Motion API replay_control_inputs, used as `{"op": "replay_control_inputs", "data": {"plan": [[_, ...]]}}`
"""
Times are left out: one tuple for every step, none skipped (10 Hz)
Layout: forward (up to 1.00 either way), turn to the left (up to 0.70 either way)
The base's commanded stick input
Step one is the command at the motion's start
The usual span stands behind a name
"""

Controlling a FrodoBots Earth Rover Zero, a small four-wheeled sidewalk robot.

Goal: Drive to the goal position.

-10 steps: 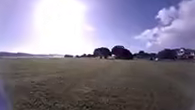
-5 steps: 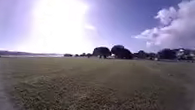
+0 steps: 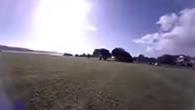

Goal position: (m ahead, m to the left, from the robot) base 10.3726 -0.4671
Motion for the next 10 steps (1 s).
{"op": "replay_control_inputs", "data": {"plan": [[0.70, 0.00], [0.70, 0.00], [0.70, 0.00], [0.70, 0.00], [0.70, 0.00], [0.70, 0.00], [0.70, 0.00], [0.70, 0.00], [0.70, 0.00], [0.70, 0.00]]}}
